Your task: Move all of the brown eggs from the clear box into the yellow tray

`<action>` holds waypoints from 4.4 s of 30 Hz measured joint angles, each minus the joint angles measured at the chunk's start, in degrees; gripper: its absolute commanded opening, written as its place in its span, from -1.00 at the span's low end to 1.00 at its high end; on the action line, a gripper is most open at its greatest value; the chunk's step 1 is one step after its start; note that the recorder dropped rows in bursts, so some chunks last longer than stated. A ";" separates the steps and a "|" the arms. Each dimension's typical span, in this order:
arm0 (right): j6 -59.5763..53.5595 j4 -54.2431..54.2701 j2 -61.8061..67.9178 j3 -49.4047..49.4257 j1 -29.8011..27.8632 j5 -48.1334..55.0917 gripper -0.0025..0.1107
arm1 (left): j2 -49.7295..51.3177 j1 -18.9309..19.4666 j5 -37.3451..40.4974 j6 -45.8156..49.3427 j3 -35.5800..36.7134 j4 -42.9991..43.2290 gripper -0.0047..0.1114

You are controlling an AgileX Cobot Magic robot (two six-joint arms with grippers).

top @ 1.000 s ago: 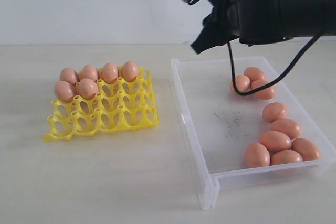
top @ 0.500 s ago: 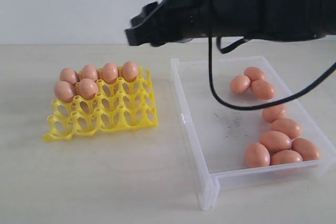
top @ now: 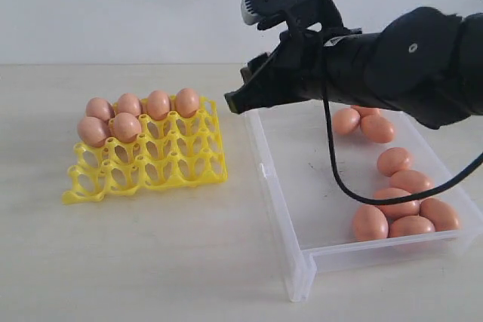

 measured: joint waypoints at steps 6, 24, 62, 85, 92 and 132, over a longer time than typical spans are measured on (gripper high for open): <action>32.94 -31.09 6.96 0.14 1.09 -20.63 -0.96 | 0.00 0.00 0.00 0.00 0.00 0.00 -0.85; 87.43 -82.67 39.96 -27.62 -4.99 -40.79 -0.96 | 0.00 0.00 0.00 0.00 0.00 0.00 -0.85; 89.89 -88.43 51.78 -43.62 -2.89 -28.35 -0.96 | 0.00 0.00 0.00 0.00 0.00 0.00 -0.85; 94.68 -88.55 51.78 -43.62 -2.89 -23.47 0.23 | 0.00 0.00 0.00 0.00 0.00 0.00 -0.85; 95.04 -88.65 47.19 -43.62 -2.89 -19.01 0.23 | 0.00 0.00 0.00 0.00 0.00 0.00 -0.85; 62.30 -83.23 37.32 -35.59 2.98 5.25 -0.96 | 0.00 0.00 0.00 0.00 0.00 0.00 -0.85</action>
